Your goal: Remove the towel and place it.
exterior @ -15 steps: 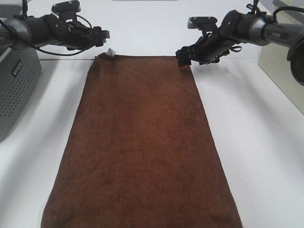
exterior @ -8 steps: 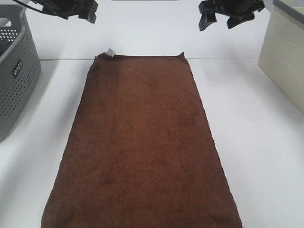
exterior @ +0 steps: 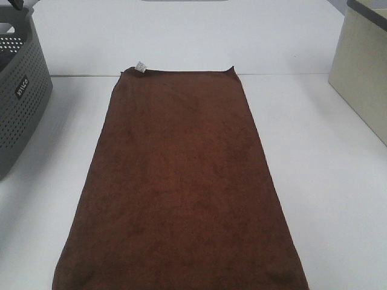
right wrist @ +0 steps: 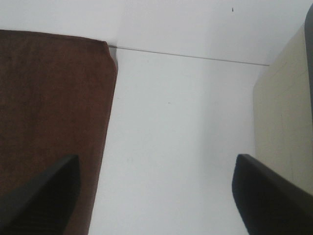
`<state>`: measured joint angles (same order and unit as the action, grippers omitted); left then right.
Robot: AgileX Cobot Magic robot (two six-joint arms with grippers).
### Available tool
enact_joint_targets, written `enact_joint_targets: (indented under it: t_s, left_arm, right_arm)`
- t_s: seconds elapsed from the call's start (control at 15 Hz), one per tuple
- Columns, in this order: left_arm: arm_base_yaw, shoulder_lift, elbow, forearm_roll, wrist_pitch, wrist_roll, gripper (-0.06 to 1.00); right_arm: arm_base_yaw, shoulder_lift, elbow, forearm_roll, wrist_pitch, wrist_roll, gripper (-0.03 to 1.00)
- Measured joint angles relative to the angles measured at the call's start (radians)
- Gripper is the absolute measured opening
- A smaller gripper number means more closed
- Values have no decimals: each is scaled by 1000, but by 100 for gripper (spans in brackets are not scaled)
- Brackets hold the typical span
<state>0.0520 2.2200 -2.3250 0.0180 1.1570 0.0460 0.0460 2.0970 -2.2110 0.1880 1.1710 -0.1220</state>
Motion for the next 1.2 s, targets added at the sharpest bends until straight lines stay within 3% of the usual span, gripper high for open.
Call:
enact_joint_targets:
  t_s: [0.33,0.6,0.8,1.2]
  left_arm:
    - [1,-14,0,-39,52,12,73]
    - [2,-139,94,28,54,-19,73]
    - [2,-365,352,25,46,-40,73]
    - [2,-932,1008,27,-151,-86,73]
  right_arm:
    - [0,-55,4,-22,45,21,81]
    - [0,-273,233,-26,45,22,81]
    - [0,-568,563,-28,46,23,81]
    - [0,-1117,1112,-29,-21,29,81]
